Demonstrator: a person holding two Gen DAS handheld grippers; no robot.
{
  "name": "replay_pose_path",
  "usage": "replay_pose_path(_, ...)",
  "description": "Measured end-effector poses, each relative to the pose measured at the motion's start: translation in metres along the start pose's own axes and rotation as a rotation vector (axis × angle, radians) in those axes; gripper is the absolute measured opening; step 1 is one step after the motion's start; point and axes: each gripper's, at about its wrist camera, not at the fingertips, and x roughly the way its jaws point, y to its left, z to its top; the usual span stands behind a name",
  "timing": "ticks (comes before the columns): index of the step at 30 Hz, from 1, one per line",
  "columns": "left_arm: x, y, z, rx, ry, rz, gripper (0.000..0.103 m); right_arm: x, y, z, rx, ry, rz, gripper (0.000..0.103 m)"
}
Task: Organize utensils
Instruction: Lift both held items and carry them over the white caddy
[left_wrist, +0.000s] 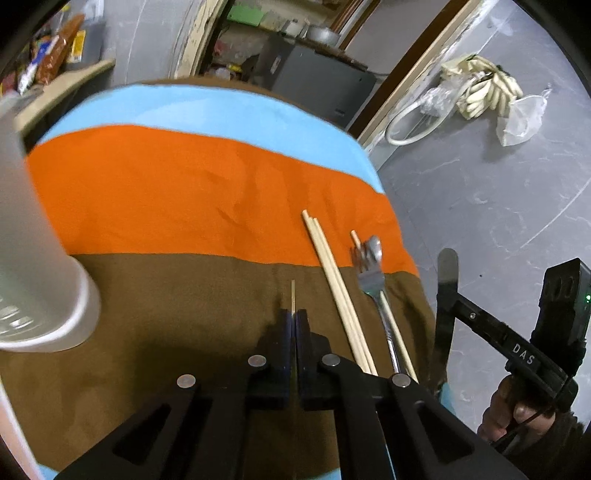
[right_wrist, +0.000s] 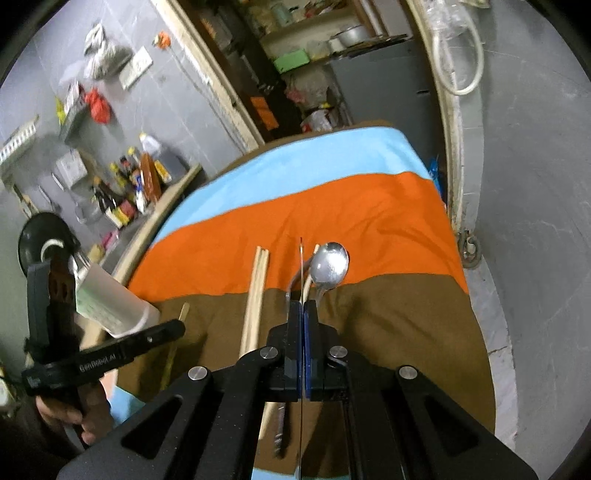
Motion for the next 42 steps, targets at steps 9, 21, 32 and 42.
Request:
replay_pose_path(9,-0.061,0.013,0.001,-0.027,-0.136,-0.09,0.002,-0.051,0.042,0.005,-0.026,-0.152,-0.089,0.001)
replay_pose_path(21,-0.125,0.035,0.031,0.025,-0.258,-0.147,0.002,-0.105,0.109,0.006,-0.059,-0.297,-0.144,0.001)
replay_pose_path(32,-0.22,0.061,0.057,0.099,-0.4,-0.086,0.002,-0.102,0.212,0.038,-0.173,-0.458,0.018,0.001)
replay_pose_path(42,-0.293,0.119,0.061,0.034,-0.547,0.093,0.002,-0.053,0.287,0.055,-0.239,-0.472,0.184,0.001)
